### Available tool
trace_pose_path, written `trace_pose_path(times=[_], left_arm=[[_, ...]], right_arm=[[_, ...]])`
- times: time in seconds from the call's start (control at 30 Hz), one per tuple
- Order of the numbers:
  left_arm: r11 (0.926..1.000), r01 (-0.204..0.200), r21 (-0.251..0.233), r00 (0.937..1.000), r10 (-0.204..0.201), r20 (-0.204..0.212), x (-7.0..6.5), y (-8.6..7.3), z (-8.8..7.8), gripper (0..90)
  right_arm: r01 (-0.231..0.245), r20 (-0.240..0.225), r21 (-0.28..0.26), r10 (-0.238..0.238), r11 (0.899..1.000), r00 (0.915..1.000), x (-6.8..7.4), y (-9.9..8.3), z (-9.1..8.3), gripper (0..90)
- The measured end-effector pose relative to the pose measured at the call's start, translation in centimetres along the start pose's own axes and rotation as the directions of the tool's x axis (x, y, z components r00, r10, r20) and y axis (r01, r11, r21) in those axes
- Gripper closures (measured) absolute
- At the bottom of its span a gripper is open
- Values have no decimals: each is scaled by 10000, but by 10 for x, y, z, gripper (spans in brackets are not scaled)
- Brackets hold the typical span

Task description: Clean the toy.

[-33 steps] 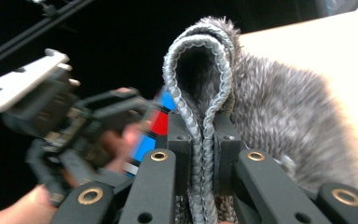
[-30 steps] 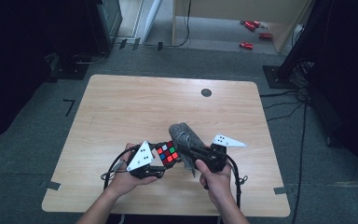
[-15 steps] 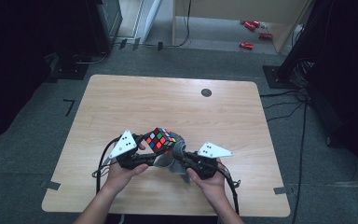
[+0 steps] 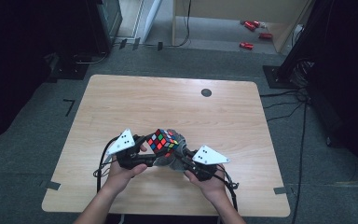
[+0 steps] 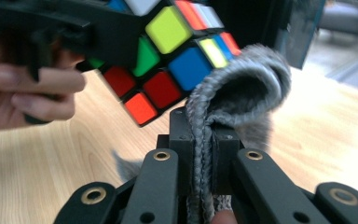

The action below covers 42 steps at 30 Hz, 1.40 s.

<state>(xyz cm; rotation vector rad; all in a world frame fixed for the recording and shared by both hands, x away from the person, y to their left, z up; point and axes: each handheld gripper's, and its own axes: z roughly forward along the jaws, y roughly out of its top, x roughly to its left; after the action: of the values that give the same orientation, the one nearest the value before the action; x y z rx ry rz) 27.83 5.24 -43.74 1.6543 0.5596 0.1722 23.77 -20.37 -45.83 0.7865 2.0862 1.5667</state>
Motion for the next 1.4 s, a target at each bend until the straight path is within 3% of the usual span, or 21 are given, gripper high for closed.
trace_pose_path(times=[0.1, 0.2, 0.3, 0.43, 0.5, 0.67, 0.8, 0.87, 0.97, 1.13, 1.23, 1.33, 1.4], left_arm=[[9999, 83, -123, 10000, -83, -30, 0, 2, -1, 350], [9999, 96, -136, 9999, -97, -107, 0, 2, -2, 350], [9997, 215, -149, 9998, -214, 50, 2, 2, -3, 350], [9998, 145, 117, 9998, -147, 167, 1, 1, -1, 350], [9997, 247, 87, 9995, -249, 175, 0, 1, 0, 350], [9979, 633, -139, 9978, -630, 204, 3, 2, -1, 350], [9979, 632, -150, 9978, -629, 201, 3, 2, -1, 350], [9987, 502, -58, 9987, -502, 62, 3, 1, -1, 350], [9974, 654, -290, 9978, -656, -50, 2, 0, 0, 350], [9939, 784, -773, 9965, -804, -229, 0, -1, 2, 350], [9905, 988, -953, 9940, -1028, -378, -2, -4, 5, 350], [9925, 855, -875, 9943, -907, -565, -6, -8, 10, 350], [9923, 763, -976, 9939, -835, -716, -8, -10, 12, 350]], right_arm=[[351, -471, 296, -336, 9989, 9983, 10, -3, 5, 831], [502, -603, 618, -464, 9968, 9971, 20, -6, 13, 829], [654, -414, 629, -628, 9959, 9972, 20, -4, 13, 829], [466, 210, 169, -470, 9988, 9987, 6, 0, 2, 829], [596, 284, 121, -599, 9981, 9978, 4, 0, 0, 828], [1413, -416, 612, -1389, 9881, 9894, 22, -7, 12, 821], [1573, -416, 683, -1547, 9852, 9871, 26, -6, 14, 821], [1116, 41, 449, -1119, 9927, 9937, 15, -4, 8, 824], [374, 331, 80, -376, 9993, 9987, 7, -2, 3, 827], [208, -91, 408, -205, 9989, 9997, 23, -8, 15, 827], [-110, -434, 479, 131, 9988, 9990, 34, -9, 24, 824], [-893, -438, 163, 899, 9959, 9950, 36, -6, 26, 822], [-1698, -406, -90, 1693, 9854, 9847, 34, -5, 25, 824]])
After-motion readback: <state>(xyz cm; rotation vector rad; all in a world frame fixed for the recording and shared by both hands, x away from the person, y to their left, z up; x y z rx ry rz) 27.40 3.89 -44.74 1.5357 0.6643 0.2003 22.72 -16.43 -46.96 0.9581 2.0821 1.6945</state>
